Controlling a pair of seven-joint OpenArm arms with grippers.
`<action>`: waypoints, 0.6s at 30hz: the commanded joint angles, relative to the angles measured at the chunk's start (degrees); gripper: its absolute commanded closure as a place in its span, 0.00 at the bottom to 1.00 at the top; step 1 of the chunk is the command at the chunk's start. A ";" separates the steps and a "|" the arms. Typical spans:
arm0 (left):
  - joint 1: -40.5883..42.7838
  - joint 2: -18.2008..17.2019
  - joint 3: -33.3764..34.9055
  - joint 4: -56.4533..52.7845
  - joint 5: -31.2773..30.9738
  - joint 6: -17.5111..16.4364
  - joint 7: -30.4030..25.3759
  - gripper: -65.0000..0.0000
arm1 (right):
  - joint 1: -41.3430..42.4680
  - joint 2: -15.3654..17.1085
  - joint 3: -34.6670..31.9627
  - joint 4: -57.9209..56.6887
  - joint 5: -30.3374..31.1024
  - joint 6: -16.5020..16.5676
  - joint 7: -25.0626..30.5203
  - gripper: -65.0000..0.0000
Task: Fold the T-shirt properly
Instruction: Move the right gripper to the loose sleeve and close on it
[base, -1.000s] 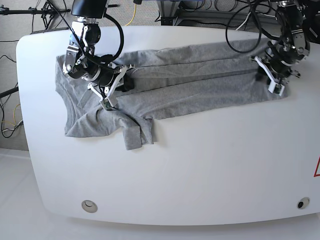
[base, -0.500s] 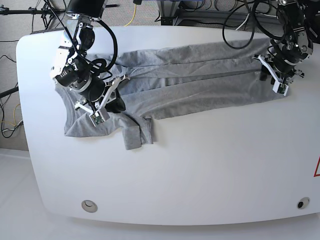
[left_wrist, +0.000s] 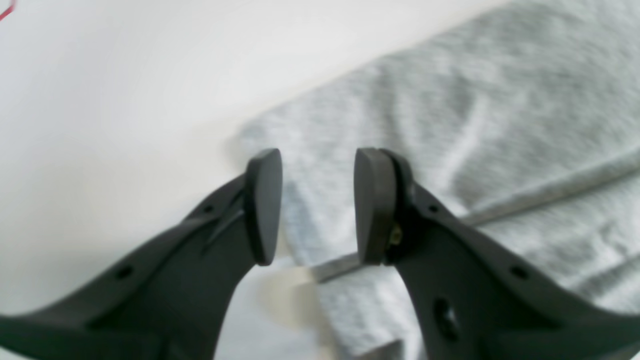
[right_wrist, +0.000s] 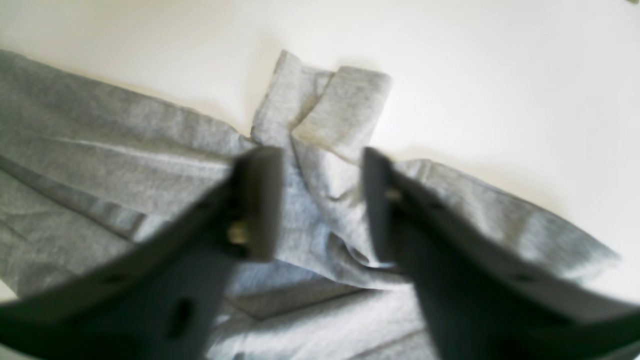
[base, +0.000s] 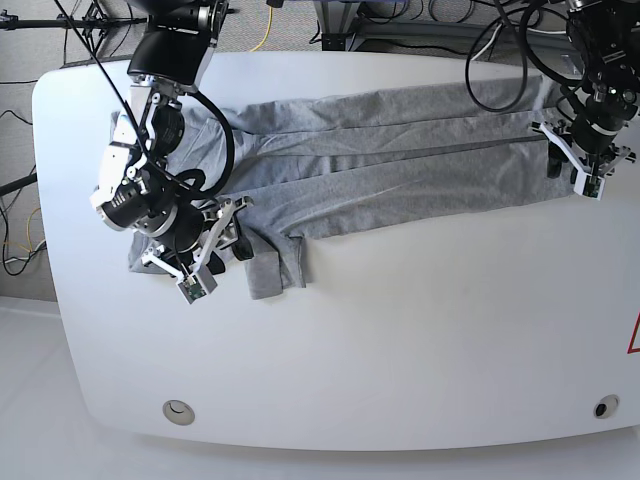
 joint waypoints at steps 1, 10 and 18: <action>-1.10 -1.04 -1.75 1.30 -0.47 0.16 -0.89 0.66 | 3.01 0.33 0.01 -2.72 0.76 0.23 0.84 0.40; -1.27 -1.21 -5.61 1.65 -0.55 0.07 1.05 0.66 | 7.05 1.83 -0.34 -13.62 0.76 0.54 5.59 0.22; -1.18 -1.21 -5.79 1.65 -0.47 0.07 1.05 0.66 | 9.43 1.65 -0.34 -21.27 0.76 0.54 7.61 0.22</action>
